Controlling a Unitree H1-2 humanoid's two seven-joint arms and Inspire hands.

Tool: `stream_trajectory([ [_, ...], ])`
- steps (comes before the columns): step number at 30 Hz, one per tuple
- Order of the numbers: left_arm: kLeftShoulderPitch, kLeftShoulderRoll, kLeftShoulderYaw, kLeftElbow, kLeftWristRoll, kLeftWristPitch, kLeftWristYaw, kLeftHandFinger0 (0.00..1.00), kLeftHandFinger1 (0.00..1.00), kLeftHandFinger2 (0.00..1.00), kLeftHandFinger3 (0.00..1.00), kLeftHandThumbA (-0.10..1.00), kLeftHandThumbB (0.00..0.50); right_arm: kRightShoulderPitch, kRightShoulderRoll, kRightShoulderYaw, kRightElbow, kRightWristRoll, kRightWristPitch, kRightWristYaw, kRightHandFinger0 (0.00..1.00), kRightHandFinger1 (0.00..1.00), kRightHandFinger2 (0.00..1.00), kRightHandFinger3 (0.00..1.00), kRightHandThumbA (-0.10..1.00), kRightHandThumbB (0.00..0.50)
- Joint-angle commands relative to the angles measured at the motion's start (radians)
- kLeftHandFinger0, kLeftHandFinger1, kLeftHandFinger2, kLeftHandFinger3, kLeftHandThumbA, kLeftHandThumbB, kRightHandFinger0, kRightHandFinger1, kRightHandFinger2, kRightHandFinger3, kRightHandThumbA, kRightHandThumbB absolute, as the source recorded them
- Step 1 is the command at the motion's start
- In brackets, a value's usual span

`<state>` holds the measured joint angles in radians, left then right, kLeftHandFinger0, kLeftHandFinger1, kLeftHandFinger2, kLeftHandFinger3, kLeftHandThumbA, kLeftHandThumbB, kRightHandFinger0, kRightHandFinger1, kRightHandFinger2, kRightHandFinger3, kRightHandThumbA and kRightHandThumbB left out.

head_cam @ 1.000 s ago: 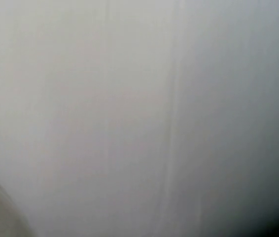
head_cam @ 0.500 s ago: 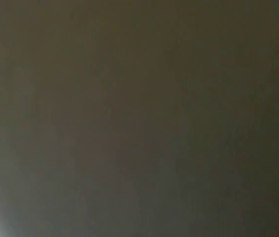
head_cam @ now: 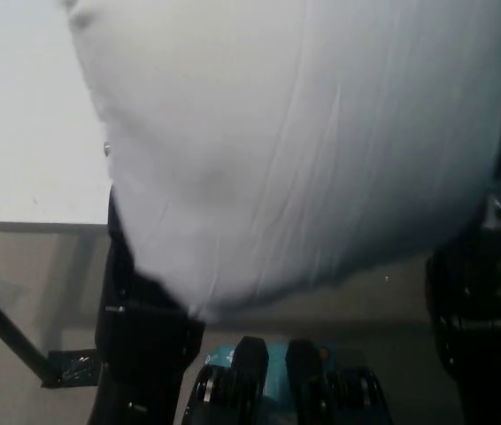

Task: The robot uses both hands to lift the pillow and then drops it on the table

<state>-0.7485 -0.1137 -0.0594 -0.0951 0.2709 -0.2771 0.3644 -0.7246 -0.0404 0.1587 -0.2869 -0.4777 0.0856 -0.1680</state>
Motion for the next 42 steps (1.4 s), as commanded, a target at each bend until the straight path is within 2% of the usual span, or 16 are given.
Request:
stream_trajectory([
  [1, -0.085, -0.024, -0.019, 0.088, 0.023, -0.015, -0.022, 1.0, 1.0, 1.0, 1.0, 1.0, 0.016, -0.08, 0.017, 0.05, 0.05, -0.028, -0.012, 0.064, 1.0, 1.0, 1.0, 1.0, 1.0, 0.31],
  [4, -0.091, -0.002, 0.014, 0.231, -0.006, -0.059, -0.006, 1.0, 1.0, 1.0, 1.0, 1.0, 0.0, -0.084, 0.01, 0.04, 0.135, -0.007, 0.03, 0.076, 1.0, 1.0, 1.0, 1.0, 1.0, 0.333],
  [7, -0.096, 0.009, 0.047, 0.366, -0.04, -0.083, 0.002, 1.0, 1.0, 1.0, 1.0, 1.0, 0.011, -0.087, 0.003, 0.031, 0.225, 0.024, 0.045, 0.082, 1.0, 1.0, 1.0, 1.0, 1.0, 0.309],
  [10, -0.096, 0.028, 0.061, 0.467, -0.029, -0.095, 0.017, 1.0, 1.0, 1.0, 1.0, 1.0, 0.019, -0.091, 0.001, 0.022, 0.301, 0.05, 0.065, 0.092, 1.0, 1.0, 1.0, 1.0, 1.0, 0.324],
  [14, -0.102, 0.047, 0.082, 0.578, -0.064, -0.089, 0.009, 1.0, 1.0, 1.0, 1.0, 1.0, 0.043, -0.1, -0.002, 0.003, 0.421, 0.09, 0.024, 0.083, 1.0, 1.0, 1.0, 1.0, 1.0, 0.295],
  [17, -0.114, 0.068, 0.099, 0.667, -0.092, -0.109, 0.0, 1.0, 1.0, 1.0, 1.0, 1.0, 0.054, -0.102, -0.011, -0.001, 0.477, 0.093, 0.017, 0.081, 1.0, 1.0, 1.0, 1.0, 1.0, 0.305],
  [20, -0.122, 0.074, 0.106, 0.702, -0.109, -0.114, -0.003, 1.0, 1.0, 1.0, 1.0, 1.0, 0.052, -0.105, -0.017, 0.0, 0.492, 0.09, 0.018, 0.078, 1.0, 1.0, 1.0, 1.0, 1.0, 0.306],
  [23, -0.117, 0.084, 0.115, 0.744, -0.129, -0.09, -0.006, 1.0, 1.0, 1.0, 1.0, 1.0, 0.001, -0.111, -0.02, -0.011, 0.539, 0.1, 0.008, 0.069, 1.0, 1.0, 1.0, 1.0, 1.0, 0.293],
  [29, -0.111, 0.098, 0.119, 0.829, -0.148, -0.086, 0.0, 1.0, 1.0, 1.0, 1.0, 1.0, 0.002, -0.116, -0.034, -0.019, 0.61, 0.114, -0.013, 0.061, 1.0, 1.0, 1.0, 1.0, 1.0, 0.292],
  [31, -0.106, 0.106, 0.116, 0.872, -0.141, -0.084, 0.008, 1.0, 1.0, 1.0, 1.0, 1.0, 0.019, -0.113, -0.042, -0.024, 0.643, 0.117, -0.018, 0.057, 1.0, 1.0, 1.0, 1.0, 1.0, 0.293],
  [34, -0.105, 0.114, 0.114, 0.923, -0.142, -0.098, 0.013, 1.0, 1.0, 1.0, 1.0, 1.0, 0.0, -0.11, -0.048, -0.035, 0.68, 0.135, -0.015, 0.06, 1.0, 1.0, 1.0, 1.0, 1.0, 0.301],
  [38, -0.106, 0.129, 0.114, 0.977, -0.133, -0.107, 0.031, 1.0, 1.0, 1.0, 1.0, 1.0, 0.007, -0.126, -0.064, -0.052, 0.775, 0.174, -0.063, 0.074, 1.0, 1.0, 1.0, 1.0, 1.0, 0.261],
  [42, -0.104, 0.147, 0.107, 1.012, -0.123, -0.099, 0.04, 1.0, 1.0, 1.0, 1.0, 1.0, 0.0, -0.135, -0.069, -0.068, 0.835, 0.201, -0.087, 0.08, 1.0, 1.0, 1.0, 1.0, 1.0, 0.256],
])
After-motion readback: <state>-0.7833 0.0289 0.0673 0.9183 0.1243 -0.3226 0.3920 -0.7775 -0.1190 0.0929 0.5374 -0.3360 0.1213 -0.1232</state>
